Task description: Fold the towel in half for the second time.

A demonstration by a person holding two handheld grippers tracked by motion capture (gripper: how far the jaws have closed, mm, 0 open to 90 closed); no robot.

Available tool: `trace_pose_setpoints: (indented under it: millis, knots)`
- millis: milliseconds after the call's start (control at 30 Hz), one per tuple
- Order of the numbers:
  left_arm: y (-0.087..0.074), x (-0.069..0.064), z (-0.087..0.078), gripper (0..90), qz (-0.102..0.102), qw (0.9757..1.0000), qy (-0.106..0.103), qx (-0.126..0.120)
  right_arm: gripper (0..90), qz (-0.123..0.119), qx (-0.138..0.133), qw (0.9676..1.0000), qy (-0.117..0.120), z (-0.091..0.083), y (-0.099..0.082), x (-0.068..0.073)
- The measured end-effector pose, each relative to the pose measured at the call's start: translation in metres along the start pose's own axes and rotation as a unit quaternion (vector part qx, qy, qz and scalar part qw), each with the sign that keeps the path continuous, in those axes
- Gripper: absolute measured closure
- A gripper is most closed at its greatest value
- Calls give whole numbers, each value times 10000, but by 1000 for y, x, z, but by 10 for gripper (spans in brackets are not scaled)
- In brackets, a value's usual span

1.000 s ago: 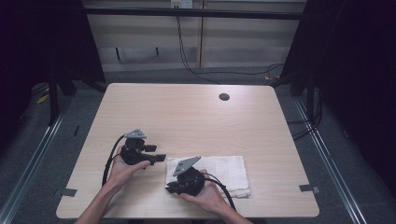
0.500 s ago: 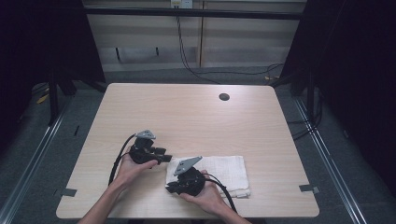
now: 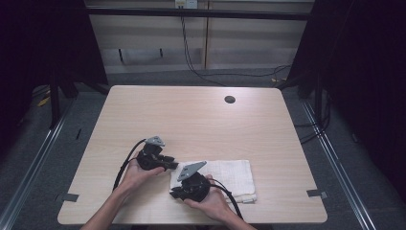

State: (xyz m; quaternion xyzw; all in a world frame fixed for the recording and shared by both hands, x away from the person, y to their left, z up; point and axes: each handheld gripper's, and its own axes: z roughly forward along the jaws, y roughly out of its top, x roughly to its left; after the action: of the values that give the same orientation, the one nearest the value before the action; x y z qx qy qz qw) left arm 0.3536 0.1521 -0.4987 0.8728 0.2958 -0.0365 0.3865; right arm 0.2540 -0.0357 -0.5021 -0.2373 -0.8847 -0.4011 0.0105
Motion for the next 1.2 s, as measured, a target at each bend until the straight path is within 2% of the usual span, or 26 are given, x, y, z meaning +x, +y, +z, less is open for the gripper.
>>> trace_pose_setpoints:
  millis: [133, 267, 367, 433, 533, 600, 700, 800, 900, 1000, 1200]
  knots:
    - [-2, -9, 1, 837, 167, 9997, -39, 162, 723, -251, 95, 9996, -37, 0, 3, 6]
    - [-2, -9, 0, 859, 135, 9996, -127, 209, 681, -610, 103, 9977, -291, 3, 3, 14]
    - [-2, -5, 0, 860, 23, 9997, -186, 152, 681, -861, 103, 9953, -436, 3, 2, 18]
    - [-2, -3, 0, 860, 11, 9998, -155, 159, 684, -884, 77, 9950, -451, 4, 1, 19]
    - [-2, -3, 0, 864, -24, 9998, -193, 81, 812, -920, 147, 9944, -499, 2, 2, 17]
    - [-1, -3, -3, 864, -56, 9998, -190, 34, 830, -786, 239, 9956, -448, 0, 4, 14]
    - [-1, -2, -7, 864, -130, 9995, -268, -101, 842, -784, 309, 9953, -466, -1, 5, 14]
    - [-1, -2, -10, 864, -232, 9989, -342, -228, 843, -466, 191, 9983, -293, -2, 3, 9]
    - [0, -2, -12, 864, -240, 9982, -445, -307, 843, -206, 124, 9995, -190, -5, 3, 5]
    - [3, -2, -17, 863, -246, 9979, -449, -390, 843, -97, 40, 9998, -171, -11, 4, 4]
    - [5, -3, -26, 862, -259, 9967, -474, -604, 842, -144, -122, 9997, -182, -21, 9, 6]
